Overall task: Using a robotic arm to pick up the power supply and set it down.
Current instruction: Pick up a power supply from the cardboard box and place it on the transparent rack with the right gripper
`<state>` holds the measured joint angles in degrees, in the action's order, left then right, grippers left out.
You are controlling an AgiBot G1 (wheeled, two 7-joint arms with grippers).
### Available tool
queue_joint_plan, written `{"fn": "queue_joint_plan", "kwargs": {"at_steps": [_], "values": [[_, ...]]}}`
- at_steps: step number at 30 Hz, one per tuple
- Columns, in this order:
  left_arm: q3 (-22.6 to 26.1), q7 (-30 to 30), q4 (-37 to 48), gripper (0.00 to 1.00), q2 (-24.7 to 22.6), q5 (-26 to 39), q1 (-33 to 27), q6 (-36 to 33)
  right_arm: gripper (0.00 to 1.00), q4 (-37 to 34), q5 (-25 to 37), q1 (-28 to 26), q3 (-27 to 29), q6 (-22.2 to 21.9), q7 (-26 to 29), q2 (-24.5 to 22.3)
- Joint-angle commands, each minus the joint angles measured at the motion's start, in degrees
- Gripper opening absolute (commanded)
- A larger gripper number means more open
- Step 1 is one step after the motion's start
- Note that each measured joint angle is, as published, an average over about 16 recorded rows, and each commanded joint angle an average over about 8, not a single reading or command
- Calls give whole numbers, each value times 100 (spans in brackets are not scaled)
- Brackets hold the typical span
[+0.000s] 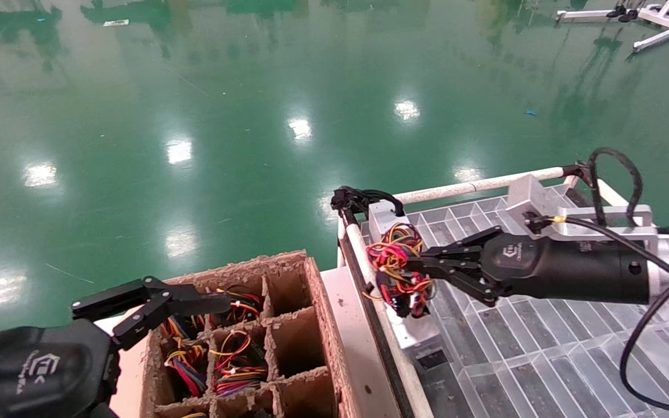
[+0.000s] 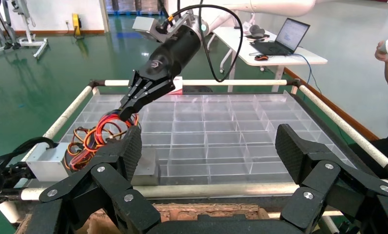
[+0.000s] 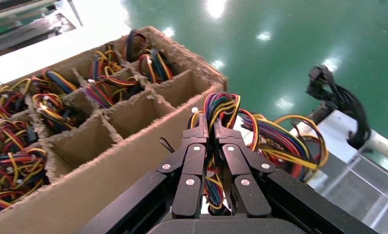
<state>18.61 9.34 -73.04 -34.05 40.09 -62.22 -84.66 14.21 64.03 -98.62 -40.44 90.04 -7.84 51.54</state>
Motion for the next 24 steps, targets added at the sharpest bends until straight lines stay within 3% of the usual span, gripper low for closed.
{"fn": "queue_joint_plan", "kwargs": {"at_steps": [1,11,13,21,24], "values": [[0,0,0,100,0,0,0,0,0,-162,-6,-12,-23,-9,-98,26],[2,-1,0,100,1,-1,0,1,0,-755,-50,60,-34,-51,-449,-39],[2,-1,0,100,1,-1,-1,1,4,-819,-54,61,-36,-42,-492,-64],[3,-2,1,100,1,-2,0,2,97,-948,-52,34,-63,-1,-556,-148],[2,-2,2,100,1,-3,1,3,100,-969,-51,31,-71,6,-559,-159]]}}
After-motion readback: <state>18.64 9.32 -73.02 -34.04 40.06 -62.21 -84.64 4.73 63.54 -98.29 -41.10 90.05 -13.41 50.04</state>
